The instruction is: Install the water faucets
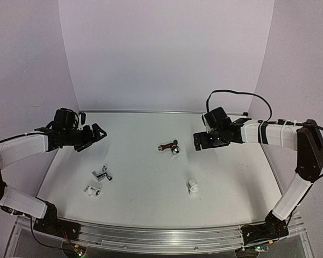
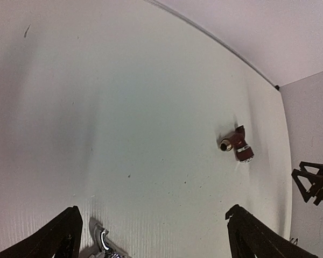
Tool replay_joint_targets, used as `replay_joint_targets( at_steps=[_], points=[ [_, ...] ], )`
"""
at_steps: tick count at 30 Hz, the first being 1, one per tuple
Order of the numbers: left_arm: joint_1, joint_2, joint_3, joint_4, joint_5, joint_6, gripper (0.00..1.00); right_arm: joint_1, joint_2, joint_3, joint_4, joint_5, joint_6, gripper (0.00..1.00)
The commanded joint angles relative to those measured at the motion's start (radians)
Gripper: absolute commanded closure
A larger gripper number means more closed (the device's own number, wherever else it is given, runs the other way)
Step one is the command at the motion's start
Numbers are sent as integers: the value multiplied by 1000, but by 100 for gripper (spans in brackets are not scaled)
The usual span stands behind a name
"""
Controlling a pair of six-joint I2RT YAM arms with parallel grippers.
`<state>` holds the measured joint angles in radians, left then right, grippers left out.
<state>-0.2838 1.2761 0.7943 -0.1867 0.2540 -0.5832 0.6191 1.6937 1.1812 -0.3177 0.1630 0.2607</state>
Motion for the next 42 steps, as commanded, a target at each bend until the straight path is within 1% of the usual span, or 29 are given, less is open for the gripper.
replay_joint_targets(
  at_steps=[1,2,4,8,10,12,18,20,23,26,29,33,34,38,40,42],
  points=[
    [-37,29,-24,-74,-56,-43,11,17,10,3,121,-121,58,2],
    [-57,42,-31,-85,-63,-53,14,18,6,-10,154,-130,77,2],
    [-105,65,-56,-92,-79,-77,17,18,1,-27,197,-153,107,2],
    [-172,127,-68,-103,-136,-95,20,18,8,-11,202,-265,107,2],
    [-182,168,-58,-116,-155,-89,25,18,1,-23,210,-310,94,2],
    [-187,203,-43,-126,-175,-82,26,18,-2,-37,223,-356,87,2],
    [-193,298,12,-152,-244,-51,31,17,17,-38,226,-412,104,2],
    [-193,321,29,-155,-245,-40,34,17,22,-39,226,-420,111,2],
    [-193,346,47,-159,-274,-32,42,18,33,-37,226,-430,118,2],
    [-196,360,58,-167,-274,-30,52,18,44,-33,226,-436,125,2],
    [-207,359,48,-173,-275,-43,59,18,47,-31,226,-443,131,2],
    [-216,357,40,-174,-304,-47,76,18,56,-24,226,-441,136,2],
    [-216,354,41,-174,-308,-48,78,19,59,-22,226,-443,139,2],
    [-216,323,66,-173,-313,-48,89,22,57,-28,245,-442,150,2],
    [-216,290,93,-172,-307,-48,98,32,46,-40,279,-449,150,2],
    [-216,255,123,-169,-297,-54,100,51,50,-36,304,-477,147,2]
  ],
)
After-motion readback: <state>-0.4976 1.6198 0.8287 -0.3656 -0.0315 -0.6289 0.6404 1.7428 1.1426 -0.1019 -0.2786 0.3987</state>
